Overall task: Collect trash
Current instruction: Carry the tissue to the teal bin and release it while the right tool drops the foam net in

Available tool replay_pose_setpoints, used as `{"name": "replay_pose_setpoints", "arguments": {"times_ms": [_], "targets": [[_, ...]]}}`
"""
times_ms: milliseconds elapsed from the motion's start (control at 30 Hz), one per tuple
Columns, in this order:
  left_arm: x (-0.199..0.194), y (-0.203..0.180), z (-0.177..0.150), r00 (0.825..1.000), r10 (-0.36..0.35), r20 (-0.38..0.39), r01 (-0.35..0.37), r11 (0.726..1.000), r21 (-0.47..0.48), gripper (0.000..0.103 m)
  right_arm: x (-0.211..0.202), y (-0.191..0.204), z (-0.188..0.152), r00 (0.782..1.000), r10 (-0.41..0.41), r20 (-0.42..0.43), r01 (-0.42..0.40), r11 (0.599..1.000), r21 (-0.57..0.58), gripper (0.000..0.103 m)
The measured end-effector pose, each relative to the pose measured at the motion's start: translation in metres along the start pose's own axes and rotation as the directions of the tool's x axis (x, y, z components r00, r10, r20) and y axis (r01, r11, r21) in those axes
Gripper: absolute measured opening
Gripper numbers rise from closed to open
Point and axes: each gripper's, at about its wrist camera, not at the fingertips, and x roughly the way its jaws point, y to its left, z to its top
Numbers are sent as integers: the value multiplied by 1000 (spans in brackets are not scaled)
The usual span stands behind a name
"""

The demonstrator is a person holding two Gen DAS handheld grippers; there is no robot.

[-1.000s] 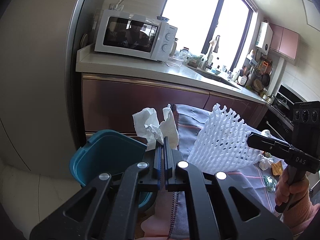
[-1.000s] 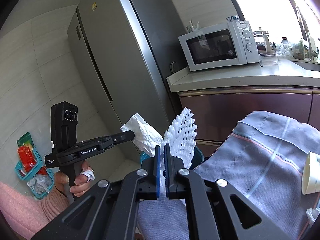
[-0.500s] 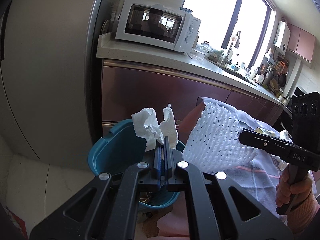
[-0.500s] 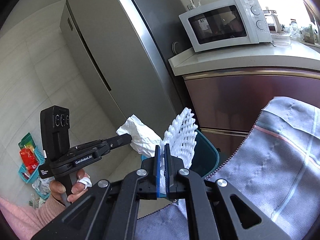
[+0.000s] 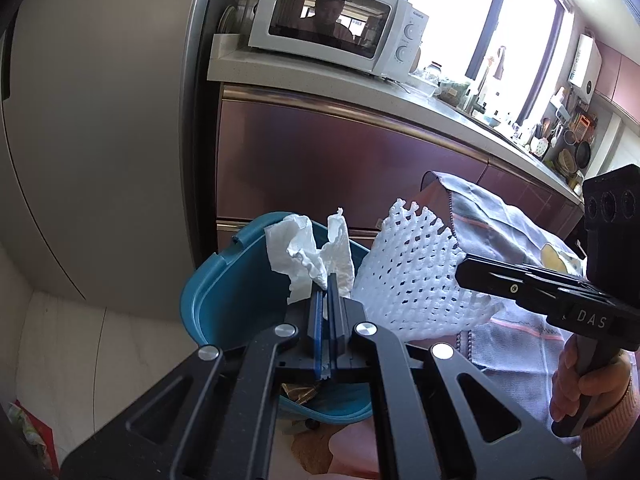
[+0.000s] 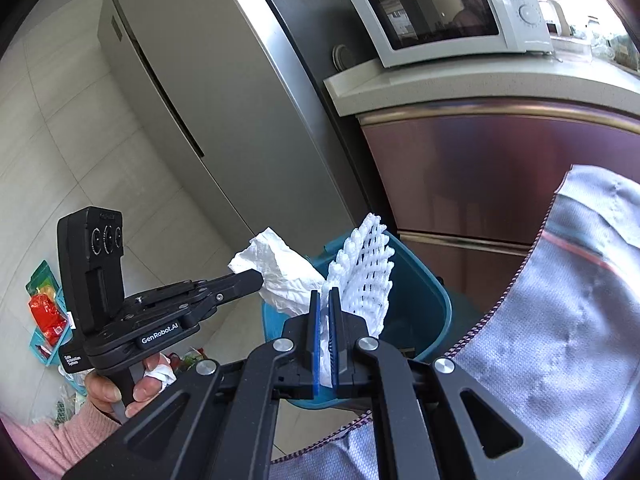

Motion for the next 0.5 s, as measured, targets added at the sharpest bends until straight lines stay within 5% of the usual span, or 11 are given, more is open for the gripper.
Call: {"name": "replay_pose_setpoints", "arguments": {"times_ms": [500], "targets": [[47, 2, -17, 994, 57, -96, -59, 998, -16, 4, 40, -17, -3, 993, -29, -115, 38, 997, 73, 6]]}}
